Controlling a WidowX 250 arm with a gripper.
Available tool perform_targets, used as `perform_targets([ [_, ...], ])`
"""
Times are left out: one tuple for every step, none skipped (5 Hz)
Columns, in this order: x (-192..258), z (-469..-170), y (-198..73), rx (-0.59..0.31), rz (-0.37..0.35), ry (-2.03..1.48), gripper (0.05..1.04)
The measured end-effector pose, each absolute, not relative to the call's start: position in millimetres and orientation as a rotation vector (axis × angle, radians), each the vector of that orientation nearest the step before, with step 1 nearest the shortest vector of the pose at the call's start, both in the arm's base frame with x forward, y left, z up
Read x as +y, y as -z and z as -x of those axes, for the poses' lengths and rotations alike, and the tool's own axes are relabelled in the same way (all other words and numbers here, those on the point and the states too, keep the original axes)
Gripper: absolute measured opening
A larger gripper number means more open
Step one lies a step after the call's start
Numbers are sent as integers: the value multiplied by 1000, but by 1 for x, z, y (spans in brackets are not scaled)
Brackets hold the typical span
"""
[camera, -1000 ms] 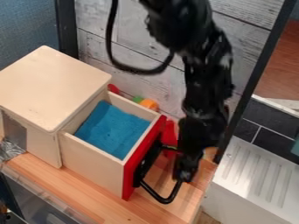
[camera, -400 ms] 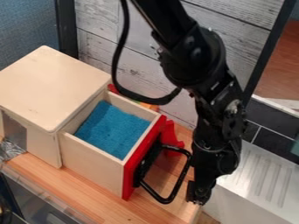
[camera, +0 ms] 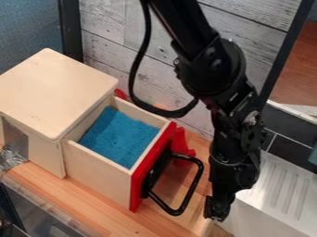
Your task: Closed the drawer
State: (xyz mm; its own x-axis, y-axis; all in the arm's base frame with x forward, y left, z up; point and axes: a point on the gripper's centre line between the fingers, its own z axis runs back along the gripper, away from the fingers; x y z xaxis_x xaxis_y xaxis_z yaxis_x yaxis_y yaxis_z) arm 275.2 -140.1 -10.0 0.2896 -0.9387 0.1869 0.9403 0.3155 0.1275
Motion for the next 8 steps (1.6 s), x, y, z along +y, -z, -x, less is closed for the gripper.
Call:
perform_targets([
  [-123, -280, 16, -261, 73, 1204, 1001],
  [-107, -279, 18, -289, 154, 1158, 1001],
  [-90, -277, 20, -288, 194, 1129, 1000],
  [-76, -271, 20, -274, 182, 1133, 1001],
  [-70, -263, 24, -246, 155, 1152, 1001],
  [-62, -260, 20, -223, 114, 1152, 1001],
  [-50, -260, 16, -218, 86, 1133, 1001],
  [-35, -260, 16, -187, 71, 1078, 1001],
])
